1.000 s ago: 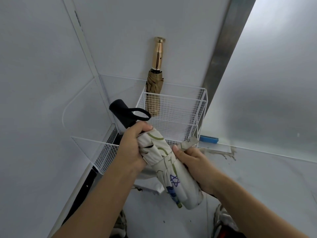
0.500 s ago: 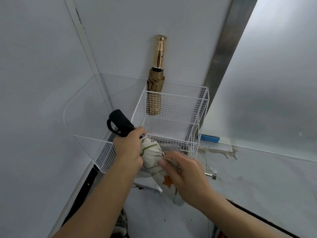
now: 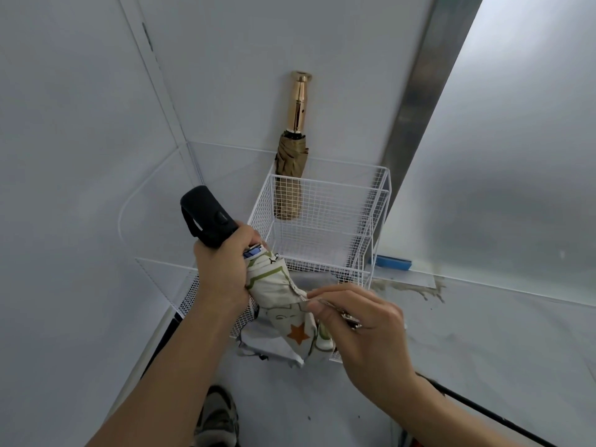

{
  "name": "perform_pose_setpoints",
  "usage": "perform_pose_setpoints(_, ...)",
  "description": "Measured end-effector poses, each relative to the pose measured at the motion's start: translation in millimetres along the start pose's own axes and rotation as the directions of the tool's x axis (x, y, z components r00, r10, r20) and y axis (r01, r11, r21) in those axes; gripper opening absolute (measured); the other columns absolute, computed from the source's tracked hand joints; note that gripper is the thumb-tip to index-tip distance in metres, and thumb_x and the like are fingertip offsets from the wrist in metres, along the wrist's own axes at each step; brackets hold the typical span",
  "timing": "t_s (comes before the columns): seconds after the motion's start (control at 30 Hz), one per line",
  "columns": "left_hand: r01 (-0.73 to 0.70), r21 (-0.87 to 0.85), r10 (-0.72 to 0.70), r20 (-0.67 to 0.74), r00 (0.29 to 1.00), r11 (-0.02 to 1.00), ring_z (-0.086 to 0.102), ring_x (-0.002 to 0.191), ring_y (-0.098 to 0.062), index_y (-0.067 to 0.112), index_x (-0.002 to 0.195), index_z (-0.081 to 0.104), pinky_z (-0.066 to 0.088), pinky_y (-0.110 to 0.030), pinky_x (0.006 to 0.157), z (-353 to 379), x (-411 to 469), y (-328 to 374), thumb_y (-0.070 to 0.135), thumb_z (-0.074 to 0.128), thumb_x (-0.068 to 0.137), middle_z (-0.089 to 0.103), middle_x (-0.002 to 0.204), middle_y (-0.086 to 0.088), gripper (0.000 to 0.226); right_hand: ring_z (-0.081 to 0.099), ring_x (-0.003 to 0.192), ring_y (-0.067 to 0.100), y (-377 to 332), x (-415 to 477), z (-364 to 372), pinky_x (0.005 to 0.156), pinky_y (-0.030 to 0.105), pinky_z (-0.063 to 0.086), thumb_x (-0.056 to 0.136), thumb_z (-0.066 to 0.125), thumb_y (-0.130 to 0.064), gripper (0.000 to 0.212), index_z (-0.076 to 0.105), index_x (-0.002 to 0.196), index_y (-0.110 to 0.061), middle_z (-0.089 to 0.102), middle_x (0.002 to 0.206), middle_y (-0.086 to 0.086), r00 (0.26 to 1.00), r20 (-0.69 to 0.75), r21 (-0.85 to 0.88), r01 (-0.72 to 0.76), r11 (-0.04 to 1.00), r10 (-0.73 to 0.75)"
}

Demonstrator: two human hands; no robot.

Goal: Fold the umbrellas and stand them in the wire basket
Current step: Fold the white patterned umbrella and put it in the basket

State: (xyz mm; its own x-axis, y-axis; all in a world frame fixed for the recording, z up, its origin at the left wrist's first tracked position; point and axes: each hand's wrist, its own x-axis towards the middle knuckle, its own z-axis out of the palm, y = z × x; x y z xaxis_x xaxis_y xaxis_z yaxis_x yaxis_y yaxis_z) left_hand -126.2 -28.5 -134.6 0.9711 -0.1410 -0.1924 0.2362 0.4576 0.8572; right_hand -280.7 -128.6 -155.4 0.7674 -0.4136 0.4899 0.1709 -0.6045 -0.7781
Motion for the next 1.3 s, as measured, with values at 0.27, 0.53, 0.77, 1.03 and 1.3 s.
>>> perform_pose_setpoints(0.27, 0.246, -0.137, -0.168, 0.421, 0.891, 0.96, 0.047, 0.045, -0.017, 0.012, 0.055, 0.05, 0.047, -0.024, 0.048, 5, -9, 1, 0.0, 0.059, 0.05, 0.047, 0.052, -0.004, 0.016, 0.068, 0.066, 0.03, -2, 20, -12, 0.058, 0.034, 0.058, 0.083, 0.073, -0.018, 0.014, 0.076, 0.076, -0.007, 0.073, 0.074, 0.014, 0.812, 0.285, 0.364, -0.583, 0.726, 0.509)
perform_pose_setpoints(0.53, 0.268, -0.134, -0.159, 0.534, 0.83, 0.954, 0.049, 0.045, -0.017, 0.013, 0.058, 0.052, 0.048, -0.026, 0.052, 3, -7, 1, 0.007, 0.06, 0.05, 0.049, 0.052, -0.003, 0.013, 0.069, 0.069, 0.025, 4, 26, -11, 0.063, 0.032, 0.059, 0.066, 0.079, -0.017, 0.015, 0.073, 0.073, -0.006, 0.071, 0.082, 0.019, 0.608, 0.556, 0.489, -0.79, 0.37, 0.567)
perform_pose_setpoints(0.77, 0.255, -0.094, -0.155, 0.582, 0.798, 0.962, 0.049, 0.046, -0.018, 0.012, 0.059, 0.052, 0.048, -0.027, 0.053, 5, -7, 0, 0.006, 0.06, 0.052, 0.048, 0.053, -0.003, 0.012, 0.068, 0.083, 0.031, 8, 24, -10, 0.077, 0.04, 0.059, 0.066, 0.08, -0.015, 0.01, 0.074, 0.071, -0.009, 0.071, 0.101, 0.026, 0.646, 0.54, 0.517, -0.76, 0.393, 0.539)
perform_pose_setpoints(1.03, 0.32, -0.115, -0.165, 0.669, 0.725, 0.94, 0.056, 0.056, -0.019, 0.013, 0.062, 0.056, 0.053, -0.031, 0.063, -3, -6, 1, 0.012, 0.078, 0.047, 0.055, 0.059, -0.003, 0.027, 0.069, 0.101, 0.031, 12, 19, -3, 0.089, 0.04, 0.056, 0.078, 0.079, -0.035, 0.06, 0.063, 0.125, -0.001, 0.067, 0.119, 0.023, 0.257, 0.917, 0.253, -0.966, 0.055, 0.303)
perform_pose_setpoints(1.3, 0.342, -0.018, -0.338, 0.116, 0.934, 0.939, 0.058, 0.049, -0.02, 0.012, 0.067, 0.056, 0.051, -0.034, 0.063, -4, 7, 2, 0.018, 0.071, 0.082, 0.054, 0.054, -0.003, 0.022, 0.071, 0.079, 0.017, 11, 19, 6, 0.07, 0.029, 0.054, 0.09, 0.07, -0.028, 0.023, 0.069, 0.104, -0.01, 0.074, 0.087, 0.001, 0.536, 0.685, 0.135, -0.759, 0.637, 0.494)
